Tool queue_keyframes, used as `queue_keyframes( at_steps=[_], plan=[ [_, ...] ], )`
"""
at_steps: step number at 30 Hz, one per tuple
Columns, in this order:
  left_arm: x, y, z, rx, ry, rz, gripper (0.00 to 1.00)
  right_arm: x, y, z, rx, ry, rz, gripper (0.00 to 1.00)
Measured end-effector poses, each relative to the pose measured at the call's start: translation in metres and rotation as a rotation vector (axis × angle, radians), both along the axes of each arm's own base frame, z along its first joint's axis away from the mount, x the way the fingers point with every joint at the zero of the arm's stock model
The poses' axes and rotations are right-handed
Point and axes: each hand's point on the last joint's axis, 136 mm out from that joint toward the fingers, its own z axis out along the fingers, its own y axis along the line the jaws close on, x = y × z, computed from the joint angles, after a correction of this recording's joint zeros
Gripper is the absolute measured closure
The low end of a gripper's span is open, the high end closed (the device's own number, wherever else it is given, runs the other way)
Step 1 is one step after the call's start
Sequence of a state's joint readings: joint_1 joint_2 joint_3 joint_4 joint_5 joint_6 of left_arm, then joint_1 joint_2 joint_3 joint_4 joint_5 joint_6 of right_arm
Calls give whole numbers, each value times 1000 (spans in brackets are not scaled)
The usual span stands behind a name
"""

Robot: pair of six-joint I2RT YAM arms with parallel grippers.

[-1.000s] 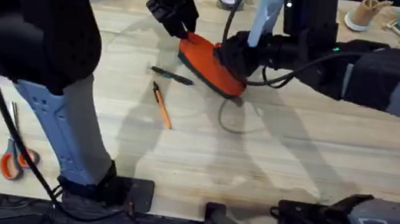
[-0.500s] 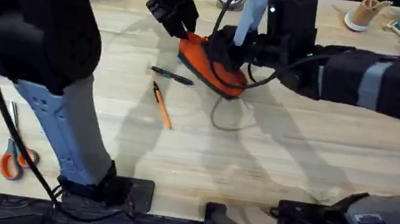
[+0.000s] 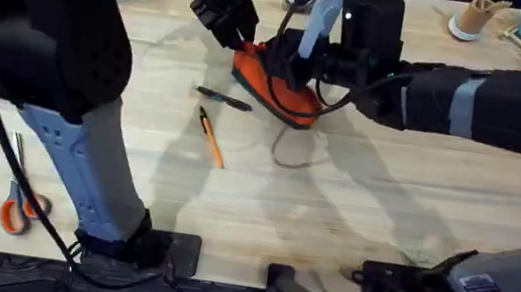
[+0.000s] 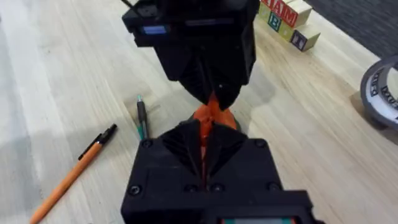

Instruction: Unzip the bag, pick up the pens from the table one at a time and place them inside, then zip the bag closed.

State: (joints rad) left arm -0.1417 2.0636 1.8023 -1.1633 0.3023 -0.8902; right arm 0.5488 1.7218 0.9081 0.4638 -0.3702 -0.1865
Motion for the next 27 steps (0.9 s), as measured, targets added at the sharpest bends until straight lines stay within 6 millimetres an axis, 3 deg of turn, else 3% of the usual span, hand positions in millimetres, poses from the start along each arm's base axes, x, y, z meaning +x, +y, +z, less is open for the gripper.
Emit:
queue_keyframes(
  at_steps=[27],
  plan=[
    [0, 0, 0, 0, -1, 0, 959, 9, 7, -2, 71, 13, -27, 971]
  ],
)
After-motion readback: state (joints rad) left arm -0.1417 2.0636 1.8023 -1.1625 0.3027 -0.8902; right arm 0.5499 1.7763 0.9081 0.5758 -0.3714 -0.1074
